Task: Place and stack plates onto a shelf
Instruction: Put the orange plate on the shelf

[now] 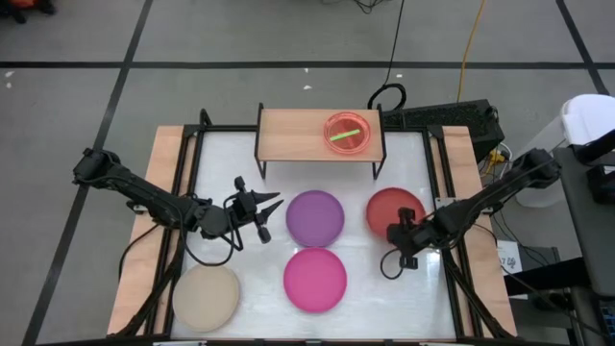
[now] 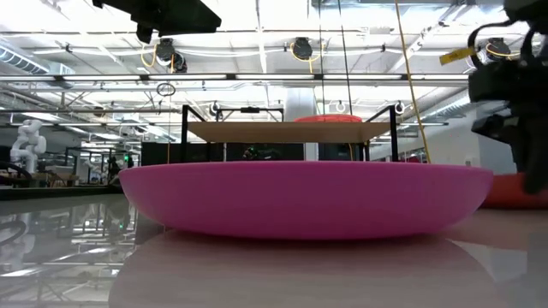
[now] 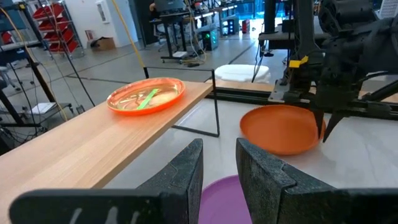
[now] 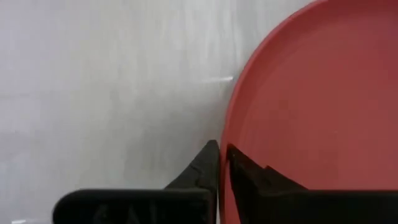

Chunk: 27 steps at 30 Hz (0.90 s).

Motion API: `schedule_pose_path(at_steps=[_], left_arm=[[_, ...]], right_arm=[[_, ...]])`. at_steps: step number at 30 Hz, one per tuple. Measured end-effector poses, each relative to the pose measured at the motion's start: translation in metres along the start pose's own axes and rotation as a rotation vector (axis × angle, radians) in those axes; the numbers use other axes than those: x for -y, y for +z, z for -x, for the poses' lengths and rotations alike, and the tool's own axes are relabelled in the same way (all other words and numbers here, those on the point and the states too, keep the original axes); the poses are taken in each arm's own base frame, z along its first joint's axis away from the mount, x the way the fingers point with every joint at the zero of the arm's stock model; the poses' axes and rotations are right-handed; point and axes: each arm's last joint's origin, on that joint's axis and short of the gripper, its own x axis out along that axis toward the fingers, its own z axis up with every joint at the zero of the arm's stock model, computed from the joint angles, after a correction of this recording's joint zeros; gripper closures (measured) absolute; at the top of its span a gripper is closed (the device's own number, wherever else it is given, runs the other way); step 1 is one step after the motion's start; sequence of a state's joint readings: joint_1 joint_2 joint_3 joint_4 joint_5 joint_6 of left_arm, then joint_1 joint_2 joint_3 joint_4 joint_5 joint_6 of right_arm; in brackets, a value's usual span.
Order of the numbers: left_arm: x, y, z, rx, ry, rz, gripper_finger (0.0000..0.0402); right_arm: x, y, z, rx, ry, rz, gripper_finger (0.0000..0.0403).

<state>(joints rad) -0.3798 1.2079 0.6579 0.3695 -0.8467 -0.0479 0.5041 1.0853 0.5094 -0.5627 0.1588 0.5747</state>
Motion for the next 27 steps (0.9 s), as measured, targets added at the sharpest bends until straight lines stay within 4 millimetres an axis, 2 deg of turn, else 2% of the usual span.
schedule_pose_path(at_steps=[4,9,12,15,18,22,27], left_arm=[[0.000,0.000,0.000,0.000,0.000,0.000,0.0300],[0.000,0.000,0.000,-0.001,0.000,-0.011,0.0300],[0.000,0.000,0.000,-0.002,0.000,-0.053,0.0300],[0.000,-0.001,0.000,-0.008,0.001,0.003,0.0300],[-0.002,-0.001,-0.001,-0.007,0.010,0.033,0.0300],[-0.004,0.002,-0.001,0.009,0.056,-0.019,0.0300],[-0.006,0.014,0.009,0.065,0.080,-0.063,0.0300]], right_arm=[[-0.008,0.016,0.016,0.097,0.056,0.028,0.0398],[-0.021,0.049,0.045,0.314,0.083,0.151,0.0402],[-0.027,0.069,0.063,0.481,0.047,0.251,0.0402],[-0.025,0.086,0.077,0.605,-0.039,0.328,0.0402],[-0.017,0.104,0.091,0.726,-0.165,0.365,0.0402],[0.004,0.130,0.104,0.845,-0.287,0.358,0.0402],[0.034,0.166,0.110,0.849,-0.364,0.352,0.0403]])
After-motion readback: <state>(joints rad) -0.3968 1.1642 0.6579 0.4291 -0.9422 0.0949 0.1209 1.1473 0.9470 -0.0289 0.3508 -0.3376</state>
